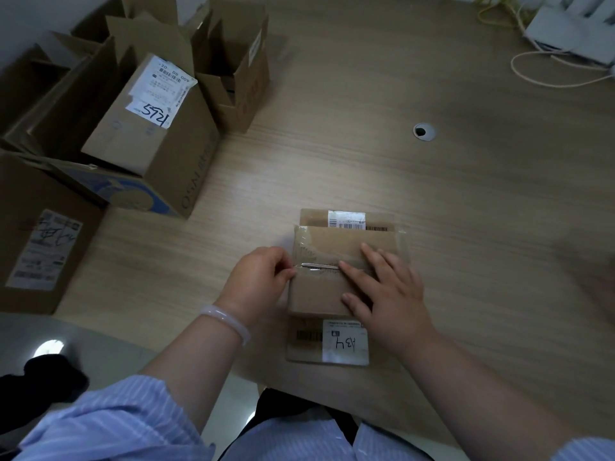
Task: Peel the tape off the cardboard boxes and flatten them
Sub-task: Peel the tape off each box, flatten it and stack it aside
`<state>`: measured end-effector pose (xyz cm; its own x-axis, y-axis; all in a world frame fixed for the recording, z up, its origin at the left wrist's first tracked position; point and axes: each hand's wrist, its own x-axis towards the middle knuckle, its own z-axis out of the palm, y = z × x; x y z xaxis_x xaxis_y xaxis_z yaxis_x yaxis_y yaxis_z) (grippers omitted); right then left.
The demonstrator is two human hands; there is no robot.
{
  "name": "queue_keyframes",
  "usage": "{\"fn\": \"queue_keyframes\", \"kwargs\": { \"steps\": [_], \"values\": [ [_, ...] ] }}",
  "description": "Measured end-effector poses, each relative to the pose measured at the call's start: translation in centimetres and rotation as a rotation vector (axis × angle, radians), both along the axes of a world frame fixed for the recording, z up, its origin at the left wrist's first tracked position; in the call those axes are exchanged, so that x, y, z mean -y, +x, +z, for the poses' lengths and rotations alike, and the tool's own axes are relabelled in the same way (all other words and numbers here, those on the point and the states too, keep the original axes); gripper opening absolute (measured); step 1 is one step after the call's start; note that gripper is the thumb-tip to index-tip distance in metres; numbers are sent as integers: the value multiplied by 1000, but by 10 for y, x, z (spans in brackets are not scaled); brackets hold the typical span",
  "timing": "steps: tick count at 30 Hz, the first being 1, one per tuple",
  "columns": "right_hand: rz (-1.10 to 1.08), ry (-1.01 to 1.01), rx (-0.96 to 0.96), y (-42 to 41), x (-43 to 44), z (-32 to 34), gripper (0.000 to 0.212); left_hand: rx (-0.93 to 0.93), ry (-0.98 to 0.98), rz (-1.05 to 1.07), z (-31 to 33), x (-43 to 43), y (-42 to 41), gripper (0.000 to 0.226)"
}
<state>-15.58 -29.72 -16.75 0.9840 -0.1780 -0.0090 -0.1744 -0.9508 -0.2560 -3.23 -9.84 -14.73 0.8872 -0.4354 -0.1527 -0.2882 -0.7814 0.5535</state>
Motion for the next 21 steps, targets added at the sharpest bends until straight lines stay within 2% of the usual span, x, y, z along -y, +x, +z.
{"fn": "queue_keyframes", "kwargs": {
  "steps": [2,7,13,17,21],
  "values": [
    [5,0,6,-1,0,-1,49,-17,-28,-3,-5,-1,1,18],
    [9,11,10,-2,1,-1,49,-87,-174,156,-11,2,0,20],
    [6,4,20,-2,1,-1,48,-341,-457,484,-17,12,-5,23],
    [5,4,22,-1,1,0,48,-498,-690,690,-17,15,-6,16],
    [7,3,15,-2,1,-1,47,-583,-787,674,-14,8,-5,9]
  ]
}}
